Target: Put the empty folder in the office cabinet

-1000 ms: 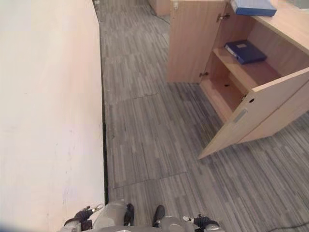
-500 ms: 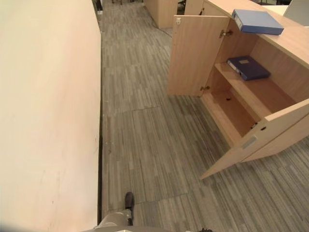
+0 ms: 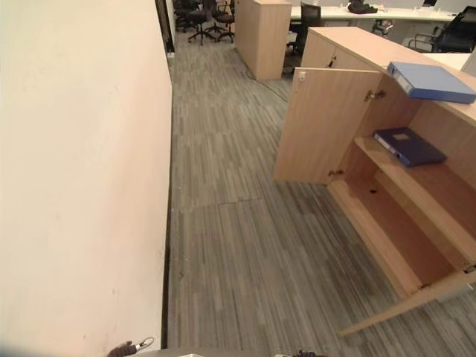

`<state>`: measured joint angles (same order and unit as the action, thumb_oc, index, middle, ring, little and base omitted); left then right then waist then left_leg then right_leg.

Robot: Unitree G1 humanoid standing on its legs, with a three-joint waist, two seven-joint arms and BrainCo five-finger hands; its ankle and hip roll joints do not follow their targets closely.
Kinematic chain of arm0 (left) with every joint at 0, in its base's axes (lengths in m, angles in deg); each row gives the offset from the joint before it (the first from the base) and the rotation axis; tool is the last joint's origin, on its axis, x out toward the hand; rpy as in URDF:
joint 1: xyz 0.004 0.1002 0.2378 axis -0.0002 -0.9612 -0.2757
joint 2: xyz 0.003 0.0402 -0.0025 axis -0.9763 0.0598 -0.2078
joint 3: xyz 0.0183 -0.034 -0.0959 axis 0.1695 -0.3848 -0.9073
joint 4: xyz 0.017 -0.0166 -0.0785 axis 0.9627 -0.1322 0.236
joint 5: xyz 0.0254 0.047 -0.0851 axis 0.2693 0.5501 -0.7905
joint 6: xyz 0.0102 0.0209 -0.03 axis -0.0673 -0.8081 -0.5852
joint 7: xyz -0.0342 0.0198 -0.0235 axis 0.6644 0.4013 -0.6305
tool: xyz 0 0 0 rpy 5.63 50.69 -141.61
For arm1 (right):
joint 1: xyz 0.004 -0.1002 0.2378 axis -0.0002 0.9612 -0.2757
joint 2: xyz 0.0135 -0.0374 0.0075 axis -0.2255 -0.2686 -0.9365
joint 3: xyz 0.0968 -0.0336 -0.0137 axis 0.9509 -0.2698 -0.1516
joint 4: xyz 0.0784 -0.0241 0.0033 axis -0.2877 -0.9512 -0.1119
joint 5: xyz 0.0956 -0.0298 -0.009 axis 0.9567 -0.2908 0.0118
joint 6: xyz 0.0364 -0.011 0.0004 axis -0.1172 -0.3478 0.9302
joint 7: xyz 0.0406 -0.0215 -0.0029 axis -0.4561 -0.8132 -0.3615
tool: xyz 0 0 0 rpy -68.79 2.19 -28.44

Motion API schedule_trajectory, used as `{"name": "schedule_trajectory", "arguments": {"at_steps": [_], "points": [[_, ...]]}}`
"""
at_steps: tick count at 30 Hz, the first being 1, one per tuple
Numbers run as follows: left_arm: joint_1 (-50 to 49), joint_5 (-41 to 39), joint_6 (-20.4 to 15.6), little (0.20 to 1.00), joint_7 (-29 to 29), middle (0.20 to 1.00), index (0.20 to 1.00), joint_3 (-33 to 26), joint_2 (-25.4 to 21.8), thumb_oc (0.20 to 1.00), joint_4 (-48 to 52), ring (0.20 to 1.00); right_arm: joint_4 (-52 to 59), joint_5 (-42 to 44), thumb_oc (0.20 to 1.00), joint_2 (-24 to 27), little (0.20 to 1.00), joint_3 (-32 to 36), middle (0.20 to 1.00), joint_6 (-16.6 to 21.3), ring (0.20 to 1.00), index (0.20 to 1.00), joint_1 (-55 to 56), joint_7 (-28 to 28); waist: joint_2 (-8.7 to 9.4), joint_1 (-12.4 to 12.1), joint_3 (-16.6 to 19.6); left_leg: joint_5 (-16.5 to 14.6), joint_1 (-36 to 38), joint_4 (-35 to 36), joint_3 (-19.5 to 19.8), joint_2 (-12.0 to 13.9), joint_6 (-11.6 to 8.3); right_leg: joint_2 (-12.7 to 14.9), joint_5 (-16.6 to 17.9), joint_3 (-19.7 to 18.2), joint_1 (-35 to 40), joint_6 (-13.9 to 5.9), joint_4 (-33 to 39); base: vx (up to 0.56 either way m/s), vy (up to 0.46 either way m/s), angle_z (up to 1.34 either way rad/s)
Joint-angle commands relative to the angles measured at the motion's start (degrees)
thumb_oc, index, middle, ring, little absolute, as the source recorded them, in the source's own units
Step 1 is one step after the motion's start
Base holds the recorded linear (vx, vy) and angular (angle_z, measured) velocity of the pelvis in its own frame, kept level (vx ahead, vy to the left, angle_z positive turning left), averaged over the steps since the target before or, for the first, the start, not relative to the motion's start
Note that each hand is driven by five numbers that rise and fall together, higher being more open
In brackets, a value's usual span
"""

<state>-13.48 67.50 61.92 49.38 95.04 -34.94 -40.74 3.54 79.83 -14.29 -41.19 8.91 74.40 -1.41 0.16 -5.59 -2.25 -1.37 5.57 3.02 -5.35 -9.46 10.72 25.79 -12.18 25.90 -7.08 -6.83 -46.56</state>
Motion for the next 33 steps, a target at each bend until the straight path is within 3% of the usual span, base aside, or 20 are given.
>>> {"name": "schedule_trajectory", "arguments": {"at_steps": [1, 3, 5, 9, 13, 14, 16, 20, 21, 22, 23, 24, 25, 26, 27, 29, 30, 31, 32, 33], "points": [[1.2, 1.8, -0.3, 1.0, -0.2, 1.0, 1.0, -3.2, -1.2, 1.0, -1.7, 1.0, 0.6, -1.6, 1.0, -0.5, 1.0, -1.2, 1.0, 0.0, 1.0, 1.0, -1.8, 0.6, -0.85, 0.6, -5.6, -0.6, -0.9, 2.0, -3.0, 4.9, -8.2, -7.4, 15.6, -1.5, 3.6, -1.25, 21.6, 0.11, -0.105, 0.44], [0.9, 3.0, 0.0, 1.0, 0.1, 1.0, 1.0, -3.2, -1.1, 1.0, -2.3, 1.0, 0.9, -1.5, 1.0, -0.4, 1.0, -1.2, 1.0, -0.1, 1.0, 1.0, -2.3, 0.9, -0.98, 1.2, -6.5, -1.2, 0.6, 2.0, -3.0, 5.6, -8.88, -10.5, 15.9, -1.4, 2.1, -1.64, 29.4, 0.15, -0.136, 0.23], [0.8, 4.6, -0.2, 1.0, 0.5, 1.0, 1.0, -3.7, -0.9, 1.0, -3.1, 1.0, 1.6, -0.3, 1.0, -0.5, 1.0, -0.7, 1.0, 0.0, 1.0, 1.0, -2.9, 1.0, 0.11, 2.5, -7.4, -3.1, 3.7, 2.0, -2.1, 5.5, -10.02, -16.1, 19.7, -3.2, -0.2, -3.08, 42.8, 0.27, -0.211, -0.1], [0.3, 5.9, -0.3, 1.0, 0.7, 1.0, 1.0, -4.3, -0.6, 1.0, -3.8, 1.0, 1.0, -0.5, 1.0, -0.8, 1.0, -0.7, 1.0, 0.1, 1.0, 1.0, -2.3, 1.0, 1.63, 2.8, -6.4, -4.2, 4.7, 2.0, -1.3, 4.6, -9.92, -17.0, 22.3, -4.1, 1.4, -2.76, 49.0, 0.11, -0.105, 0.13], [-0.1, 6.2, -0.1, 1.0, 0.7, 1.0, 1.0, -4.6, -0.2, 1.0, -4.2, 1.0, 0.3, -1.1, 1.0, -0.7, 1.0, -1.3, 1.0, 0.1, 1.0, 1.0, -1.9, 0.8, 1.7, 2.7, -4.7, -4.7, 5.4, 2.0, -0.8, 5.7, -10.37, -18.3, 22.4, -4.0, 3.2, -2.38, 50.5, 0.24, -0.187, 0.35], [0.2, 6.0, -0.2, 1.0, 0.8, 1.0, 1.0, -4.4, -0.1, 1.0, -4.0, 1.0, -0.1, -1.0, 1.0, -0.5, 1.0, -1.5, 1.0, 0.3, 1.0, 1.0, -1.7, 0.9, 1.62, 2.9, -3.8, -4.8, 5.8, 2.0, -0.5, 7.5, -11.26, -19.7, 21.1, -4.6, 4.1, -1.63, 50.2, 0.2, -0.186, 0.31], [0.2, 5.8, -0.2, 1.0, 0.7, 1.0, 1.0, -4.3, -0.1, 1.0, -4.0, 1.0, -0.3, -0.8, 1.0, -0.4, 1.0, -1.3, 1.0, 0.3, 1.0, 1.0, -1.5, 1.0, 1.6, 3.0, -3.5, -4.9, 6.1, 2.0, -0.5, 8.1, -11.58, -20.2, 20.4, -4.7, 4.3, -1.26, 49.9, 0.2, -0.185, 0.06], [0.9, 4.6, -0.5, 1.0, 0.5, 1.0, 1.0, -3.7, 0.0, 1.0, -3.0, 1.0, -0.9, -0.3, 1.0, -0.3, 1.0, -1.4, 1.0, 0.5, 1.0, 1.0, -1.2, 1.0, 2.04, 3.1, -2.9, -5.1, 8.0, 0.6, -1.7, 11.9, -13.88, -21.9, 16.8, -4.5, 5.5, 0.3, 47.9, 0.19, -0.21, -0.07], [1.2, 4.6, -0.6, 1.0, 0.6, 1.0, 1.0, -3.4, -0.1, 1.0, -2.7, 1.0, -1.2, -0.3, 1.0, -0.2, 1.0, -1.5, 1.0, 0.5, 1.0, 1.0, -1.2, 0.9, 2.36, 3.1, -3.1, -5.3, 7.1, -2.9, -2.4, 12.9, -14.47, -22.1, 15.8, -4.4, 6.3, 0.9, 47.7, 0.18, -0.36, 0.0], [2.3, 4.6, -0.6, 1.0, 0.8, 1.0, 1.0, -2.0, -0.4, 1.0, -1.5, 1.0, -1.2, -0.1, 1.0, 0.4, 1.0, -1.5, 1.0, 0.4, 1.0, 1.0, -1.5, 0.9, 3.52, 3.1, -4.6, -0.5, 0.7, -16.7, -2.6, 15.1, -15.46, -22.4, 15.0, -4.4, 8.2, 2.48, 47.4, 0.1, -0.275, 0.06], [2.3, 4.6, -0.6, 1.0, 0.8, 1.0, 1.0, -2.0, -0.4, 1.0, -1.5, 1.0, -1.2, -0.1, 1.0, 0.4, 1.0, -1.5, 1.0, 0.4, 1.0, 1.0, -1.5, 0.9, 3.49, 3.1, -4.5, -0.6, 0.5, -16.9, -2.6, 15.1, -15.47, -22.4, 15.0, -4.3, 8.1, 2.5, 47.4, 0.1, -0.291, 0.14], [2.6, 4.6, -0.5, 1.0, 0.9, 1.0, 1.0, -1.4, -0.6, 1.0, -0.9, 1.0, -1.0, -0.1, 1.0, 0.7, 1.0, -1.5, 1.0, 0.3, 1.0, 1.0, -1.7, 1.0, 3.46, 2.9, -5.6, 0.7, -2.5, -24.2, -2.4, 16.6, -15.65, -23.2, 13.7, -4.5, 9.5, 3.02, 47.3, 0.05, -0.097, 0.04], [2.7, 4.6, -0.5, 1.0, 0.9, 1.0, 1.0, -1.4, -0.6, 1.0, -0.9, 1.0, -1.0, -0.1, 1.0, 0.7, 1.0, -1.4, 1.0, 0.3, 1.0, 1.0, -1.7, 1.0, 3.36, 2.9, -5.5, 0.6, -2.7, -24.5, -2.3, 16.8, -15.71, -23.3, 13.7, -4.5, 9.4, 3.07, 47.3, 0.05, -0.246, -0.02], [3.4, 5.0, -0.6, 1.0, 0.8, 1.0, 1.0, -0.3, -0.7, 1.0, 0.1, 1.0, -1.3, -0.2, 1.0, 1.5, 1.0, -1.3, 1.0, 0.1, 1.0, 1.0, -1.8, 1.0, 4.4, 2.5, -7.0, 3.7, -8.8, -34.0, -4.1, 18.0, -14.96, -23.5, 12.6, -4.1, 10.6, 4.52, 47.3, 0.01, -0.197, -0.29], [3.5, 5.3, -0.6, 1.0, 0.8, 1.0, 1.0, 0.0, -0.7, 1.0, 0.3, 1.0, -1.6, -0.4, 1.0, 2.0, 1.0, -1.2, 1.0, 0.0, 1.0, 1.0, -1.8, 1.2, 4.66, 2.1, -7.4, 3.1, -11.6, -35.9, -5.1, 18.1, -14.4, -23.6, 12.1, -4.2, 11.1, 4.85, 47.4, 0.08, -0.192, -0.05], [2.8, 5.1, -0.6, 1.0, 0.7, 1.0, 1.0, -0.4, -0.5, 1.0, -0.1, 1.0, -2.5, -0.7, 1.0, 2.8, 1.0, -0.5, 1.0, -0.2, 1.0, 1.0, -1.5, 1.4, 5.2, 1.3, -7.5, 0.7, -15.7, -29.0, -5.4, 16.5, -13.37, -22.5, 11.3, -5.4, 12.6, 4.21, 47.9, 0.18, 0.034, 0.01], [2.2, 4.3, -0.6, 1.0, 0.5, 1.0, 1.0, -1.4, -0.4, 1.0, -0.7, 1.0, -2.7, -0.8, 1.0, 3.1, 1.0, -0.2, 1.0, 0.0, 1.0, 1.0, -1.1, 1.6, 4.93, 0.5, -7.4, 2.9, -16.2, -18.9, -3.5, 15.6, -13.93, -22.4, 10.9, -5.7, 13.7, 3.59, 48.4, 0.17, 0.078, -0.11], [2.2, 4.3, -0.6, 1.0, 0.5, 1.0, 1.0, -1.3, -0.4, 1.0, -0.7, 1.0, -2.7, -0.8, 1.0, 3.1, 1.0, -0.2, 1.0, 0.0, 1.0, 1.0, -1.1, 1.6, 5.01, 0.5, -7.4, 3.1, -16.0, -18.5, -3.5, 15.5, -13.92, -22.3, 10.9, -5.6, 13.8, 3.57, 48.5, 0.21, 0.095, -0.03], [1.9, 4.4, -0.7, 1.0, 0.4, 1.0, 1.0, -1.6, -0.4, 1.0, -1.3, 1.0, -2.8, -0.7, 1.0, 3.2, 1.0, 0.1, 1.0, 0.1, 1.0, 1.0, -0.9, 1.5, 4.3, 0.1, -7.3, 7.4, -15.7, -10.4, -2.1, 15.3, -15.08, -22.7, 10.4, -5.8, 15.0, 3.39, 48.9, 0.16, 0.075, 0.19], [1.9, 4.8, -0.5, 1.0, 0.5, 1.0, 1.0, -1.5, -0.5, 1.0, -1.7, 1.0, -2.8, -0.7, 1.0, 3.3, 1.0, 0.2, 1.0, 0.1, 1.0, 1.0, -0.7, 1.5, 3.82, -0.1, -7.1, 9.4, -14.8, -5.8, -1.7, 15.6, -15.64, -22.9, 10.0, -6.1, 15.7, 3.28, 48.9, 0.2, 0.127, 0.22]]}}
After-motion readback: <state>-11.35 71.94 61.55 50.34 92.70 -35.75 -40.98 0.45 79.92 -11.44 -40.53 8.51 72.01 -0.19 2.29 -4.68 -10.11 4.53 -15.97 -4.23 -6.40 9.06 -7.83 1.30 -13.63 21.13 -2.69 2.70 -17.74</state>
